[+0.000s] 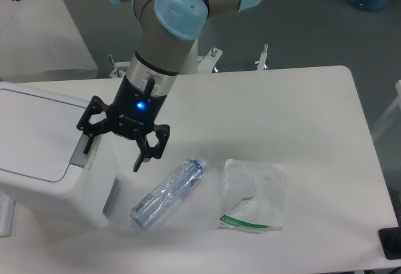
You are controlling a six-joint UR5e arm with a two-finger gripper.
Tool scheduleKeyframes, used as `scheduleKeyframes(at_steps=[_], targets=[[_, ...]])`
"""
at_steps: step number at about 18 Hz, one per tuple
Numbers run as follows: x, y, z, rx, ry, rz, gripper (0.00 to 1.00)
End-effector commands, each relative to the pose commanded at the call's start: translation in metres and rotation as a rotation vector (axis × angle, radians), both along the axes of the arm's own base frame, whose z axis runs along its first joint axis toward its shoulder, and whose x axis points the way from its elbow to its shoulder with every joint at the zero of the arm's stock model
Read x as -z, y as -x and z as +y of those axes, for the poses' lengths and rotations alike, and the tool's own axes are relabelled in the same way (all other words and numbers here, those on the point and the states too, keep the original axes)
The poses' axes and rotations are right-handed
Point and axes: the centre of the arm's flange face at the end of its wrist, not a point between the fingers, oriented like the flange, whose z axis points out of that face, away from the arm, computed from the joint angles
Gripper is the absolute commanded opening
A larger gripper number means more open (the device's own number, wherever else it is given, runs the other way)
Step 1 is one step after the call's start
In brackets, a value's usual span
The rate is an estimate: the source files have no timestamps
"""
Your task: Open the trash can
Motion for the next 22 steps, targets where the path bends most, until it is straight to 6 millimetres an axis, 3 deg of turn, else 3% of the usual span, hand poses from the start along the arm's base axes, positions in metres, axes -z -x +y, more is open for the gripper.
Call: scheduleKeyframes(at_steps=[15, 17, 19, 22], targets=[[0.000, 0.003, 0.003, -0.001, 0.001, 0.001, 1.00], [-0.013, 0.006, 0.005, -0.002, -0.015, 0.016, 1.00], [-0.025, 0.024, 0.000, -0.030, -0.031, 0.032, 1.00], [-0.027, 0.073, -0.011, -0.086, -0.042, 0.053, 1.00]])
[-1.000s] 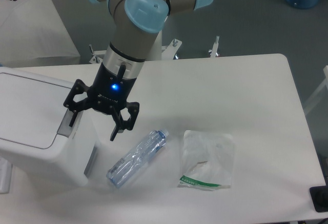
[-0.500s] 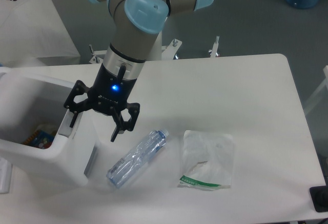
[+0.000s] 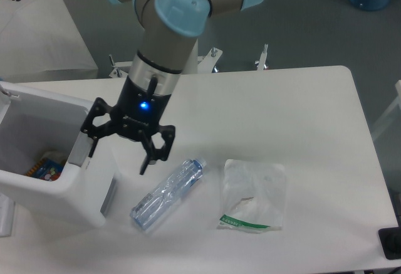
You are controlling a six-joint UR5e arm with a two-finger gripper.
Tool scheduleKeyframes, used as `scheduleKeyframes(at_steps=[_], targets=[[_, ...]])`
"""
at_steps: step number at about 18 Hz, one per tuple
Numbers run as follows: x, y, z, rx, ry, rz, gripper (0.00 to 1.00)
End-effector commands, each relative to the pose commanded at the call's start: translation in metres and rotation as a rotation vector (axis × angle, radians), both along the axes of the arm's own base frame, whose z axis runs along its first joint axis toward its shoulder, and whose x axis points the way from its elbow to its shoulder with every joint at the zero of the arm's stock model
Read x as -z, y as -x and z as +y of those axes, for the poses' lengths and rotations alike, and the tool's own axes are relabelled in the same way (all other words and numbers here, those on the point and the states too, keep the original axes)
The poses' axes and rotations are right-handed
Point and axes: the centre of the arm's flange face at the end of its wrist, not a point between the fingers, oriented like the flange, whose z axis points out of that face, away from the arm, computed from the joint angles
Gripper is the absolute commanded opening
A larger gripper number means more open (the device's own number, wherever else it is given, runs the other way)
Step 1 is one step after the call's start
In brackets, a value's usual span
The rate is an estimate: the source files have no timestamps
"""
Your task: Open the trash can
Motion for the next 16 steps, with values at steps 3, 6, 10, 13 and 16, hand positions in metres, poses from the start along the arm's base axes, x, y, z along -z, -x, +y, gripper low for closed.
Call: scheduleKeyframes(at_steps=[3, 6, 10, 13, 16], targets=[[0.024, 0.068, -0.017, 0.035, 0.020, 0.095, 1.00], [0.048, 0.140, -0.048, 0.105, 0.126, 0.281, 1.00], [0.081, 0.206, -0.063, 0.183, 0.250, 0.401, 1.00], [0.104, 0.251, -0.079, 0.260, 0.300, 0.468, 1.00], [0.127, 0.273, -0.095, 0.433, 0.371, 0.563, 1.00]])
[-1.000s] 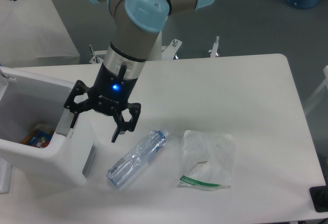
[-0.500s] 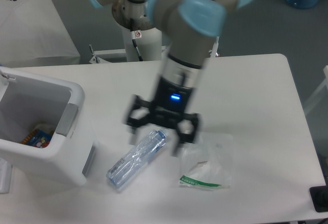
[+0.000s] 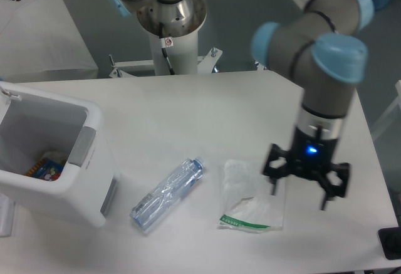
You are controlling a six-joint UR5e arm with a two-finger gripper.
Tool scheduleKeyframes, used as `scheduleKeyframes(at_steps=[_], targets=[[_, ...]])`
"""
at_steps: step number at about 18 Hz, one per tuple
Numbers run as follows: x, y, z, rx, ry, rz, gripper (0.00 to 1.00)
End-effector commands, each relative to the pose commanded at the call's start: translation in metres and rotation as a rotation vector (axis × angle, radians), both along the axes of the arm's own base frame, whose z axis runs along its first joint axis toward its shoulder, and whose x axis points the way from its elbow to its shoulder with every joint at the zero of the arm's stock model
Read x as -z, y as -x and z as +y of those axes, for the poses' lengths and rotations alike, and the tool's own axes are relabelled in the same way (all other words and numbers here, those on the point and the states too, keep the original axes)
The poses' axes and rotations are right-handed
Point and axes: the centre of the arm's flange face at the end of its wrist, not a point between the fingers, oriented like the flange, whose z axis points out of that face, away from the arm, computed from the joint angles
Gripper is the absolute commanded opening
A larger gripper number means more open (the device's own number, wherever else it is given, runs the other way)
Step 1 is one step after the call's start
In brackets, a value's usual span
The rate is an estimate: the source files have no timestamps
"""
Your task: Open the trash can
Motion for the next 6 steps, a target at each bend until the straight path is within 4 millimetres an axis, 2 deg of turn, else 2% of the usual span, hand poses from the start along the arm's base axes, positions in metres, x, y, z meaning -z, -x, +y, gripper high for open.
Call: scheduleKeyframes(at_steps=[2, 3, 4, 6], targets=[[0.019, 0.012, -0.010, 0.055, 0.076, 0.031, 1.00], [0.025, 0.024, -0.024, 0.066, 0.112, 0.046, 1.00], [0.033, 0.027, -0.031, 0.091, 0.143, 0.055, 1.00], [0.038, 0.027, -0.032, 0.118, 0.158, 0.055, 1.00]])
